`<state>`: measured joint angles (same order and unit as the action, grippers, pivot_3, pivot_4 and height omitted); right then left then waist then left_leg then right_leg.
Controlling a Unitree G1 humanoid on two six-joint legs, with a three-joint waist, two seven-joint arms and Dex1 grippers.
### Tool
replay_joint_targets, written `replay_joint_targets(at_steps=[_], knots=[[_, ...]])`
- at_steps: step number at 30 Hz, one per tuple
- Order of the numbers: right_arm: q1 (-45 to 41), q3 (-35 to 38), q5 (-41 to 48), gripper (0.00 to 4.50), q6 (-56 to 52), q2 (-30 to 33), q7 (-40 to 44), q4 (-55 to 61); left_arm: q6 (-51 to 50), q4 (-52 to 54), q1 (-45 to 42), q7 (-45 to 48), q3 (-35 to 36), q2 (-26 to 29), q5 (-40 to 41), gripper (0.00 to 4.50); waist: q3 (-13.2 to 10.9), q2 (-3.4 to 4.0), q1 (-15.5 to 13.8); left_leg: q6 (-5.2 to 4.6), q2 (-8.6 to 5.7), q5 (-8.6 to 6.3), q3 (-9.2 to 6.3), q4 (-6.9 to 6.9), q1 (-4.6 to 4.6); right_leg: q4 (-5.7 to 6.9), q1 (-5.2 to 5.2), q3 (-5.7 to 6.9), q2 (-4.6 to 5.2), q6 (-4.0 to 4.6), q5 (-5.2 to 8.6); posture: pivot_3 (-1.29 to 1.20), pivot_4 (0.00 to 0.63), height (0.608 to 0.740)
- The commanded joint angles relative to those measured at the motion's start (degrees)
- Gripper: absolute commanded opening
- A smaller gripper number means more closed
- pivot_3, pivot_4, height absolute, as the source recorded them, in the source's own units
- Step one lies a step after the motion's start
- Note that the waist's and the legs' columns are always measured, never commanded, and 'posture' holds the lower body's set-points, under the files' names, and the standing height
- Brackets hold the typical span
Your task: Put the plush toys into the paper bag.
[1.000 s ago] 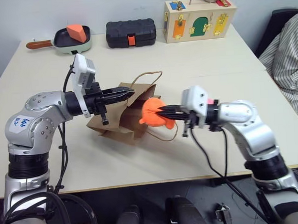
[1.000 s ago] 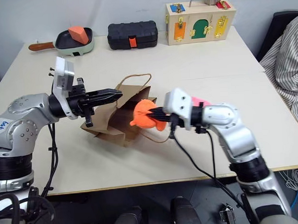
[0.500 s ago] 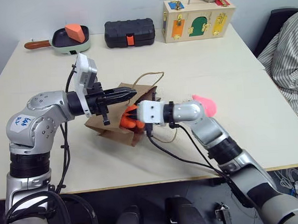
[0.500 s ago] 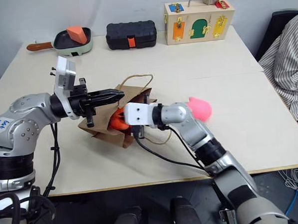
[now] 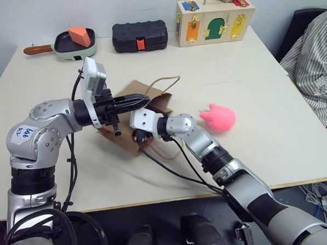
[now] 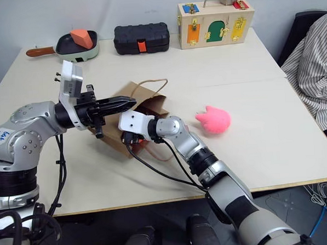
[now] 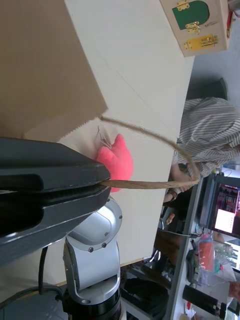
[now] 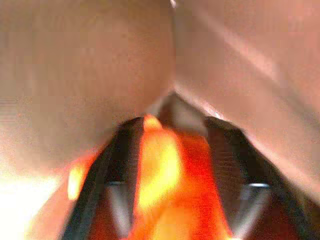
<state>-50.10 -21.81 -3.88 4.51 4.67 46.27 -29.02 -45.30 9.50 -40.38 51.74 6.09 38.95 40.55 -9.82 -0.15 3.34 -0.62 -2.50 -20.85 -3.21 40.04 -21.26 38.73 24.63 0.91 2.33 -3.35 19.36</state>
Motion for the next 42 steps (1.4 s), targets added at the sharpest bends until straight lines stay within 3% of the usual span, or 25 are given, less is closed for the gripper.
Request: replay_joint_targets(at_steps=[1,4,11,16,21,29,32,42], knots=[[4.1,4.0,6.9,3.53,-5.6,4.4,5.7,14.6,0.5,1.6,-0.3,-0.2,1.5,0.5,0.7,0.0,0.0,0.0,-0.2,0.0,0.0,0.0,0.0,0.0,-0.01,-0.03,-0.01,0.0,0.0,0.0,0.0,0.0,0.15,0.74],[8.4,6.8,11.9,4.45,-12.7,10.2,9.1,26.1,0.6,1.5,0.3,-0.7,1.8,0.3,0.6,0.0,0.0,0.0,-0.3,-0.01,-0.01,0.0,-0.01,-0.03,-0.01,-0.07,-0.04,0.0,0.01,0.0,0.0,0.0,0.15,0.74],[15.0,18.2,24.9,4.45,-31.5,25.9,12.6,44.2,0.6,1.9,0.8,-1.7,1.7,-0.7,0.7,0.0,0.0,0.0,-1.3,-0.01,0.0,-0.01,0.01,-0.05,-0.04,-0.19,-0.06,-0.03,0.0,0.0,0.0,0.0,0.15,0.74],[15.7,24.6,21.7,4.45,-38.2,30.7,2.5,40.5,0.9,1.6,0.7,-1.7,1.7,-0.9,0.6,0.0,0.0,-0.01,-1.9,-0.02,0.0,-0.01,0.06,-0.05,-0.05,-0.3,-0.11,-0.1,0.01,0.0,0.0,0.0,0.15,0.74],[17.3,24.5,15.5,4.45,-40.2,32.6,-6.3,34.5,1.3,1.5,0.5,-1.8,1.5,-1.3,0.4,0.0,0.0,-0.01,-1.9,-0.02,-0.01,-0.01,0.11,-0.08,-0.05,-0.29,-0.09,-0.13,0.01,0.0,0.0,0.0,0.15,0.74],[22.1,21.6,11.0,4.45,-41.9,33.6,-9.6,31.1,1.8,1.3,-0.1,-1.7,1.5,-1.7,0.0,0.0,0.0,-0.01,-1.9,-0.03,-0.01,-0.01,0.15,-0.09,-0.06,-0.27,-0.07,-0.16,0.01,0.0,0.0,0.0,0.15,0.74],[22.9,22.2,11.6,3.93,-41.5,33.0,-9.6,31.0,2.0,1.2,-0.1,-1.6,1.5,-1.6,-0.2,0.0,0.0,-0.01,-1.9,-0.03,0.0,-0.01,0.15,-0.08,-0.05,-0.27,-0.08,-0.17,0.0,0.0,0.0,0.0,0.15,0.74],[25.2,25.1,15.5,0.89,-39.3,33.2,-6.6,33.7,2.8,0.1,-0.9,-1.5,1.0,-1.9,-0.6,0.0,0.0,-0.01,-2.6,-0.03,-0.01,-0.01,0.16,-0.04,-0.05,-0.29,-0.1,-0.17,0.0,0.0,0.0,0.0,0.15,0.74]])
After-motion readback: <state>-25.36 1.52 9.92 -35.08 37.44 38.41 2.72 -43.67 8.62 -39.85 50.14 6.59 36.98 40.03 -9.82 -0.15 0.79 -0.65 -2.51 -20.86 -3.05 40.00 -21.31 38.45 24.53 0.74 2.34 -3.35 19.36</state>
